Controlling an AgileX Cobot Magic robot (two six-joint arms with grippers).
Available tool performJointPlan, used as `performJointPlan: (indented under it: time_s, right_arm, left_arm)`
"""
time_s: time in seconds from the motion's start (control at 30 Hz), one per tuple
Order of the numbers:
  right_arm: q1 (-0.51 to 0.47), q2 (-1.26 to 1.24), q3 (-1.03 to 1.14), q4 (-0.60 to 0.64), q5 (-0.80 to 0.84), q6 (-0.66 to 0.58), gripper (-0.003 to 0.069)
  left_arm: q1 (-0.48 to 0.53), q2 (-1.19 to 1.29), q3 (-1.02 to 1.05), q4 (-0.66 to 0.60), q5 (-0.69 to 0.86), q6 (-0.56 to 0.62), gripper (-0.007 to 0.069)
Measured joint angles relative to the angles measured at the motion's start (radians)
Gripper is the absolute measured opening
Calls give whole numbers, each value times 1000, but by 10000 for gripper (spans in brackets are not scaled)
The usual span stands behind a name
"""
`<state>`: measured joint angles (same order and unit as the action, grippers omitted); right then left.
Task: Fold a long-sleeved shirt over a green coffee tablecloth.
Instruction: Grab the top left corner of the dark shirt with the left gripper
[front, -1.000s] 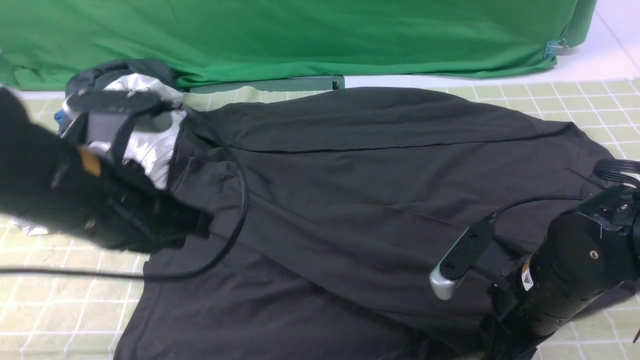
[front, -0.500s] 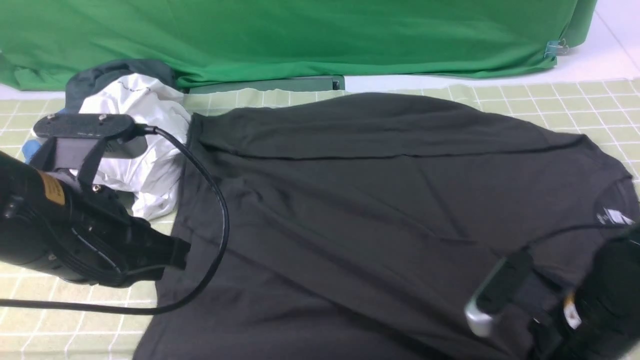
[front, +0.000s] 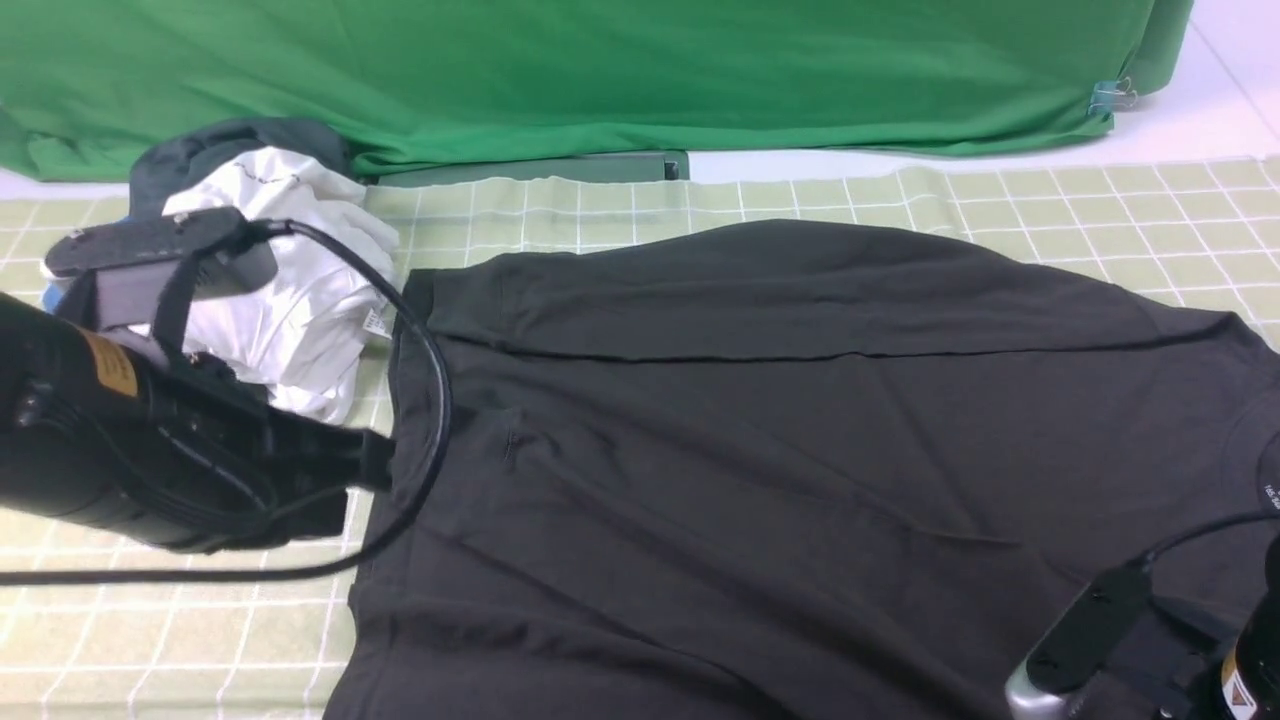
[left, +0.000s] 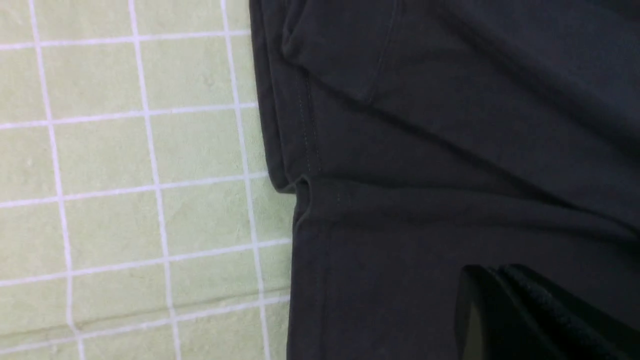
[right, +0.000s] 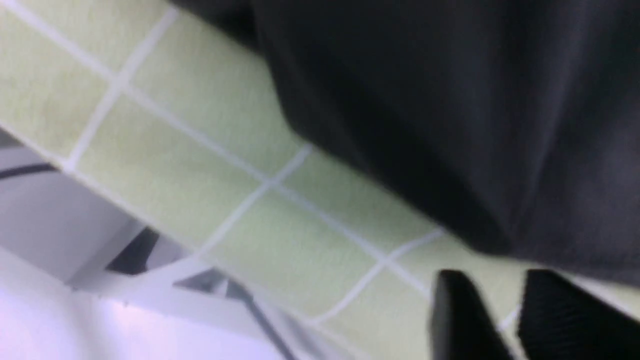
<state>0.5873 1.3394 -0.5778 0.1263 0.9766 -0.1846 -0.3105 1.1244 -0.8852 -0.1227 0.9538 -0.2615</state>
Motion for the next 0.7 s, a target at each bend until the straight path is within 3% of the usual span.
performJointPlan:
  time_s: [0.03, 0.07, 0.17, 0.37, 0.57, 0.7]
  right_arm:
    - [0, -2, 0, 2, 32, 2, 324]
    - [0, -9, 0, 5, 51, 4, 358]
    - [0, -52, 1, 32, 95, 7, 391]
    - [0, -290, 1, 99, 84, 16, 330]
    - [0, -493, 1, 110, 70, 21, 282]
    - [0, -610, 1, 113, 59, 54, 272]
  left_arm:
    - [0, 26, -12, 20, -4, -24, 15]
    - [0, 50, -26, 28, -5, -36, 15]
    - [0, 135, -84, 49, -12, -50, 17]
    - [7, 392, -286, 123, -46, -59, 36]
    - [69, 607, -465, 96, -31, -84, 55]
    - [107, 755, -591, 66, -21, -94, 107]
